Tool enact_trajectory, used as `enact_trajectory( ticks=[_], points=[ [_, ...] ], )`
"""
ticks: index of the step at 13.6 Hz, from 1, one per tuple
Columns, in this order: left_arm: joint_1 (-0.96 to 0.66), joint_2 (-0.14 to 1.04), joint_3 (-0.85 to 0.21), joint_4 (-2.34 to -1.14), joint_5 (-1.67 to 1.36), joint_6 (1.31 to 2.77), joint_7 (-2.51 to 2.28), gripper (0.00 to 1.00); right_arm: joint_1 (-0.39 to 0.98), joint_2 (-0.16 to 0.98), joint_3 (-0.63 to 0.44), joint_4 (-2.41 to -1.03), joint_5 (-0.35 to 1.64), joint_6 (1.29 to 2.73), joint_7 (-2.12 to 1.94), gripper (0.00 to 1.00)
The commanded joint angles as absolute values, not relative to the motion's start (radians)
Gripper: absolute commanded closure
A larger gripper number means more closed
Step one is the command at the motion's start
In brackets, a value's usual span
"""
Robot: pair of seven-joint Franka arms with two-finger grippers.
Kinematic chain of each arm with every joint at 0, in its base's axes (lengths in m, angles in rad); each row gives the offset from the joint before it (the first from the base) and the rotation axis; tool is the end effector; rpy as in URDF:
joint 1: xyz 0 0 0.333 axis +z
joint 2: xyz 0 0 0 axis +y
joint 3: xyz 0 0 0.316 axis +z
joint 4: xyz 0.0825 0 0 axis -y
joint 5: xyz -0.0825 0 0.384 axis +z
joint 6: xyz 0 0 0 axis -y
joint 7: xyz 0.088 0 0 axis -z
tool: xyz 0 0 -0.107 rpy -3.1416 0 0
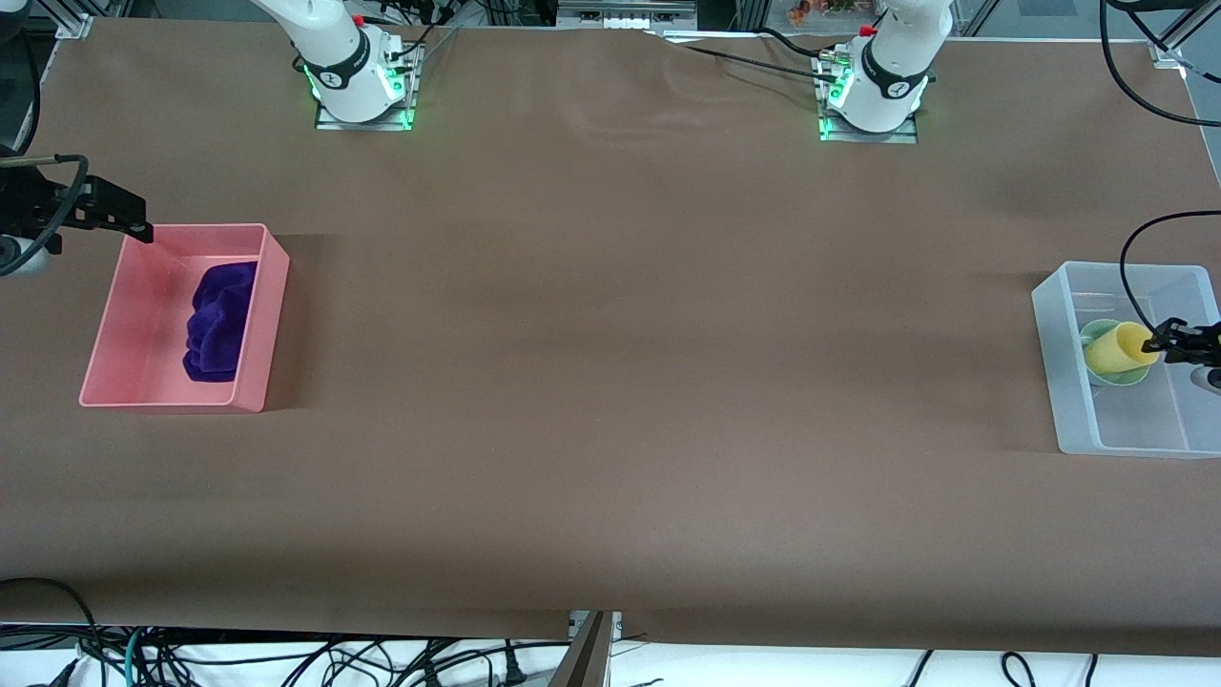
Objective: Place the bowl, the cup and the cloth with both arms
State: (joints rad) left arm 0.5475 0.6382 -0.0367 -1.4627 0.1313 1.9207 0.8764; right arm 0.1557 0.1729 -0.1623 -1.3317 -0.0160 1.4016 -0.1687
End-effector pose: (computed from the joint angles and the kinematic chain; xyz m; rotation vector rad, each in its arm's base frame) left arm 0.5999 0.3515 0.2942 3.0191 -0.6380 -0.3090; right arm 0.5892 0.0037 0.6236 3.0925 0.2498 -0.1617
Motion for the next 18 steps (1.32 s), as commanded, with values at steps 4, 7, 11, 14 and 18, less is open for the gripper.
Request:
enact_trajectory(
  ticks=[4, 7, 11, 14, 18],
  points=[
    [0.457, 0.416, -0.179, -1.46, 0.117, 1.673, 0.722, 0.0, 0.158, 0.169, -0.149, -1.331, -0.026, 1.407, -0.163, 0.0],
    [0.43, 0.341, -0.322, -1.459, 0.127, 1.533, 0.437, 0.0, 0.156, 0.169, -0.15, -1.331, -0.026, 1.407, -0.163, 0.0],
    [0.419, 0.232, -0.477, -1.471, 0.164, 1.45, 0.249, 0.0, 0.156, 0.169, -0.15, -1.333, -0.028, 1.405, -0.163, 0.0],
    [0.139, 0.132, -0.19, -1.52, 0.132, 1.462, 0.245, 0.0, 0.156, 0.169, -0.15, -1.332, -0.031, 1.405, -0.161, 0.0],
    [-0.086, -0.056, 0.075, -1.846, -0.034, 1.843, 0.129, 0.0, 0.156, 0.169, -0.152, -1.333, -0.031, 1.405, -0.163, 0.0]
  ],
)
